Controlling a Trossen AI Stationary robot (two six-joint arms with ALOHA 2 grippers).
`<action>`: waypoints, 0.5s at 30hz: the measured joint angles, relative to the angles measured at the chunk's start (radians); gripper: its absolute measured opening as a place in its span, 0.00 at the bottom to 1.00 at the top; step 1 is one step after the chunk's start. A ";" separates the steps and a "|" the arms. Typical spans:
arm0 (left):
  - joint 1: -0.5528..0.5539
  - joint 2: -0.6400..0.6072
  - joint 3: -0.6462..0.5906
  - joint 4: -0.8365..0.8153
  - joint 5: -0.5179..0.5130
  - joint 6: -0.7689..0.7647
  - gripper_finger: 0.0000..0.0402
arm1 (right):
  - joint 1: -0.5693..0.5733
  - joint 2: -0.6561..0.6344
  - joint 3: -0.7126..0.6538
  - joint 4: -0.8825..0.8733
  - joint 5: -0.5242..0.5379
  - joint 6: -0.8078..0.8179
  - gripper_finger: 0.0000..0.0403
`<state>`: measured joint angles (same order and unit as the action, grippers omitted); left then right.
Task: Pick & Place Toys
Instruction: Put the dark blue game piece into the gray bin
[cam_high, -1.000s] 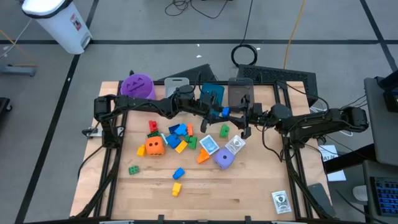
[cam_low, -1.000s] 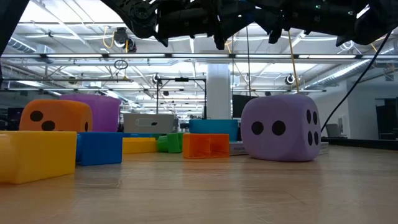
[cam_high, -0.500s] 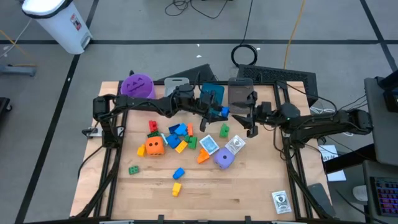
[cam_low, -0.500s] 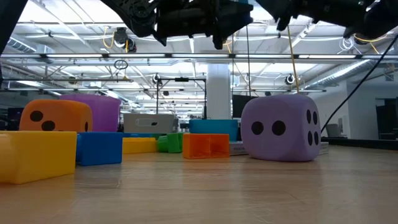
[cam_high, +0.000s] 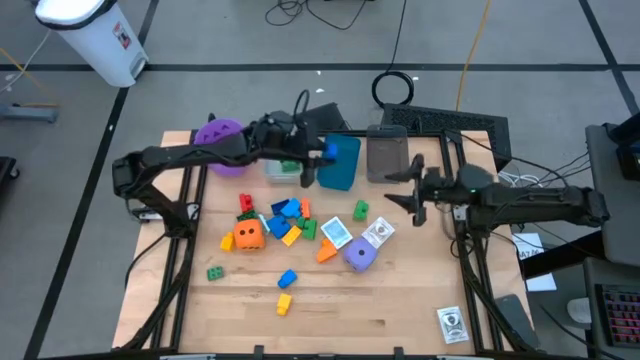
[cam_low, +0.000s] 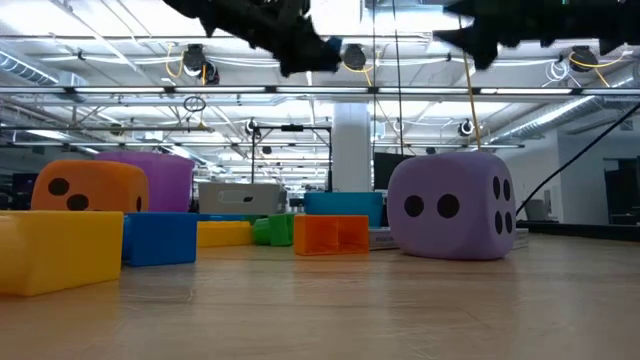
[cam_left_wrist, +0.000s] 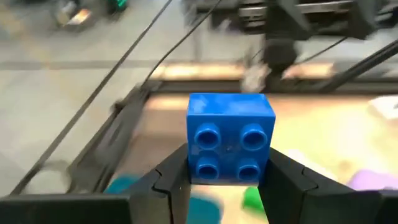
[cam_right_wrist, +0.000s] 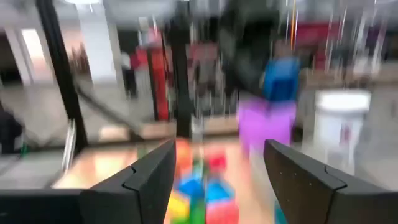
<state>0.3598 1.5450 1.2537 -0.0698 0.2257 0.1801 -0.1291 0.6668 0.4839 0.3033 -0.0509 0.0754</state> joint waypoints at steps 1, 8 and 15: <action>0.010 -0.009 0.000 -0.041 -0.021 0.005 0.38 | 0.000 0.008 0.000 -0.056 0.000 0.019 0.58; 0.089 -0.013 0.000 -0.195 -0.116 0.010 0.37 | 0.044 0.149 -0.114 -0.084 -0.003 0.098 0.55; 0.183 -0.008 0.000 -0.274 -0.176 -0.035 0.37 | 0.066 0.281 -0.333 0.361 0.102 0.096 0.55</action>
<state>0.5427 1.5370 1.2533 -0.3436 0.0500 0.1452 -0.0635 0.9480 0.1507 0.6647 0.0516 0.1716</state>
